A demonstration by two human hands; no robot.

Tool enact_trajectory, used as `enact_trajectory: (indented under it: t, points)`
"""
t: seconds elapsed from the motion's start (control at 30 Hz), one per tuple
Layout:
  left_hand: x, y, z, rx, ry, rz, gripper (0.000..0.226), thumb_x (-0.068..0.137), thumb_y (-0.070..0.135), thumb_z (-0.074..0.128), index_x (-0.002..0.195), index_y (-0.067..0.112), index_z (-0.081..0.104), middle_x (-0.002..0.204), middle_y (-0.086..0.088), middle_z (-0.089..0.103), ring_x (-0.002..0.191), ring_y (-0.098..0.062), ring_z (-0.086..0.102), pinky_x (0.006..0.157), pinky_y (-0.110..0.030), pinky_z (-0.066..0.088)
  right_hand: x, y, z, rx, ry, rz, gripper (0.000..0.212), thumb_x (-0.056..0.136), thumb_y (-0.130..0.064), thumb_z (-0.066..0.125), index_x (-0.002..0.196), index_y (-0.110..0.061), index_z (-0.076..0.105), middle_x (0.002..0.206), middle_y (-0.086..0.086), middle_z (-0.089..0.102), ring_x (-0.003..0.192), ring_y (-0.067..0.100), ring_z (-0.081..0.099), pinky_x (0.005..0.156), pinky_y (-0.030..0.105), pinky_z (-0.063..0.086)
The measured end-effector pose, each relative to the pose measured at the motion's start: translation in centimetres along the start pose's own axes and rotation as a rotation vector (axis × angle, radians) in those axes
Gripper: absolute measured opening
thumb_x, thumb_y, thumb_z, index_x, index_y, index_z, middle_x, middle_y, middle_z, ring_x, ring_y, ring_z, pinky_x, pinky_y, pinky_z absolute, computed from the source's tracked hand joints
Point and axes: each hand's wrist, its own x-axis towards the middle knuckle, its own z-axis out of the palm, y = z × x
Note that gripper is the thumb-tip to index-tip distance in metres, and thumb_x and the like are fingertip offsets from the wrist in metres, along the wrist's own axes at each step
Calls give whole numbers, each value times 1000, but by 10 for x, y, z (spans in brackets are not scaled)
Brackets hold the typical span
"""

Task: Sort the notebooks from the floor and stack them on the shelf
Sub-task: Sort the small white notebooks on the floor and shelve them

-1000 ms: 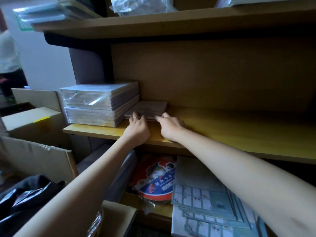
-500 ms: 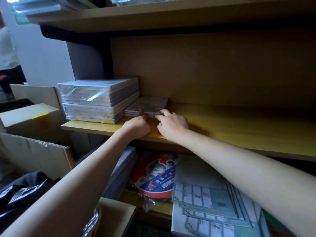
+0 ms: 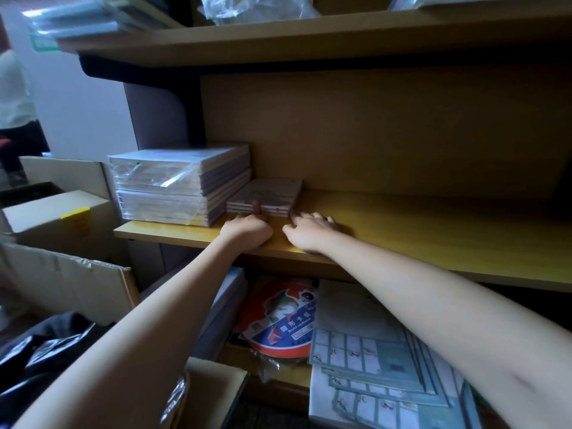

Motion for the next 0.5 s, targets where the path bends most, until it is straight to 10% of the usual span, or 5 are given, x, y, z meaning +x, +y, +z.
enact_trajectory:
  t: [0.3, 0.5]
  points:
    - [-47, 21, 4, -9, 159, -20, 49, 85, 21, 42, 134, 17, 46, 139, -9, 50, 128, -24, 45, 109, -38, 28, -102, 36, -17, -175, -26, -426, 56, 95, -38, 40, 148, -25, 23, 156, -4, 21, 143, 14, 16, 115, 31, 11]
    - [-152, 58, 41, -80, 385, 674, 48, 73, 29, 40, 116, 18, 58, 122, 0, 59, 109, -22, 56, 92, -34, 43, -212, 90, 14, -29, 82, -560, 15, 81, -25, 53, 92, -27, 63, 91, -10, 59, 91, 2, 48, 83, 16, 36]
